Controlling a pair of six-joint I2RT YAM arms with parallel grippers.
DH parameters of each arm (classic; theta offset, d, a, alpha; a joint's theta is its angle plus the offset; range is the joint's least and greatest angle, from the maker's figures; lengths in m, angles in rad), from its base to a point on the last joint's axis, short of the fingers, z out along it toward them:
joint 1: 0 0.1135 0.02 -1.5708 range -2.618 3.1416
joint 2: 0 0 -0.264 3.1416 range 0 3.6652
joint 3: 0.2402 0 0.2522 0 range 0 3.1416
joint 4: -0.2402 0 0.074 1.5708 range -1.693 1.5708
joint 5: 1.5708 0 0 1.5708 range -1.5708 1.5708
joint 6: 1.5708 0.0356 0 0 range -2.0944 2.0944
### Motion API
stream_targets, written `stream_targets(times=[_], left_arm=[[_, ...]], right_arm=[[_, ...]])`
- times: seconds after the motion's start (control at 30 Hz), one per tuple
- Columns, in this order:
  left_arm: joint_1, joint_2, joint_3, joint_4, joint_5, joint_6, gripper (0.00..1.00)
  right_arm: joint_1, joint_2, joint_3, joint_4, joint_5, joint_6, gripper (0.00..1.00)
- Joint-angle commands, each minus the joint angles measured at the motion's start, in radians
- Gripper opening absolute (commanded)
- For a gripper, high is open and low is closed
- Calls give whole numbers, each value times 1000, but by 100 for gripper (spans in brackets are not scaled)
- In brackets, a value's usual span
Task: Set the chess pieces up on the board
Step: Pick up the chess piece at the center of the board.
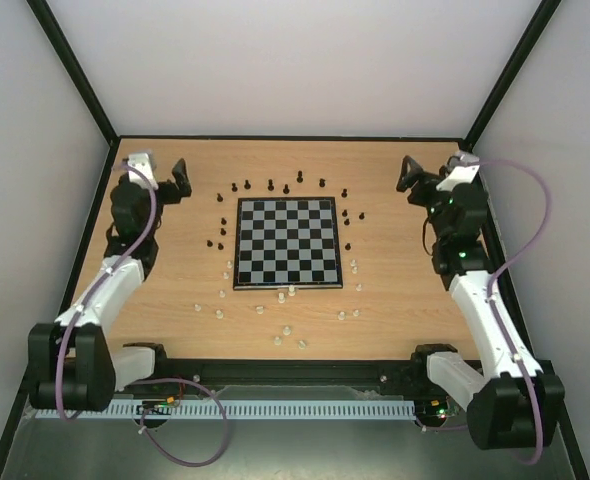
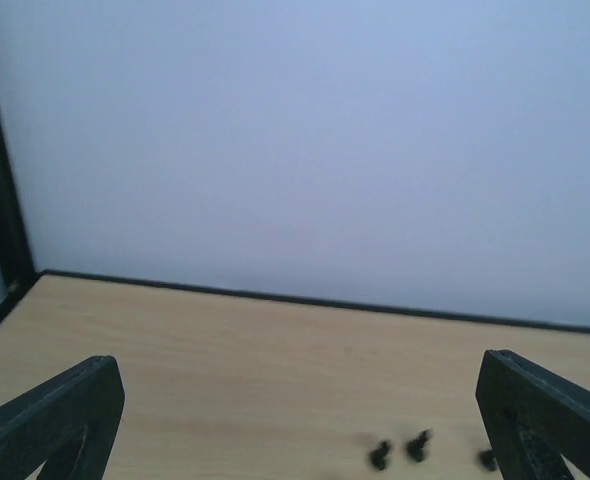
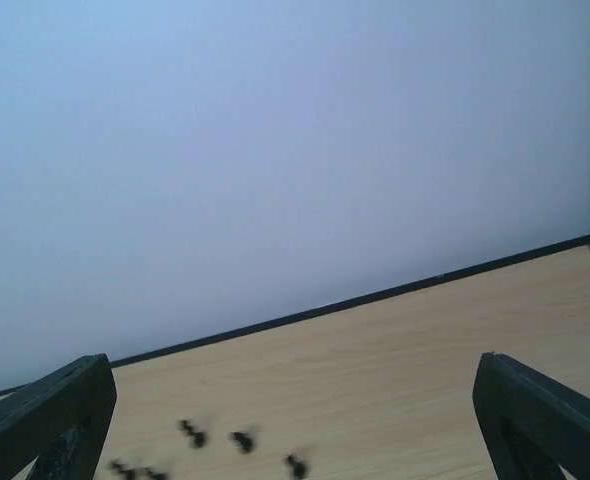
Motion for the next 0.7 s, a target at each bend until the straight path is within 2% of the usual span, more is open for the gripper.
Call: stream_targets(times=[0.0, 0.07, 0.13, 0.3, 0.43, 0.53, 0.6, 0.67], left_arm=[[-33, -93, 151, -351, 102, -151, 99], [-52, -129, 237, -472, 99, -180, 99], [-62, -177, 310, -578, 107, -216, 99], [-65, -325, 364, -764, 180, -274, 100], [-65, -439, 260, -774, 393, -287, 100], [-64, -488, 151, -757, 461, -402, 99], [-64, -516, 67, -680, 583, -435, 100], [-64, -542, -12, -601, 641, -461, 99]], right_arm=[[-3, -30, 196, -481, -167, 142, 99], [-3, -32, 240, -588, -179, 223, 99], [-5, -46, 241, -706, -95, 339, 99], [-3, -72, 190, -706, -370, 321, 99], [33, -86, 182, -794, -402, 267, 99], [90, -123, 152, -847, -377, 246, 99], [140, -151, 120, -868, -353, 238, 99], [179, -178, 66, -855, -347, 241, 99]])
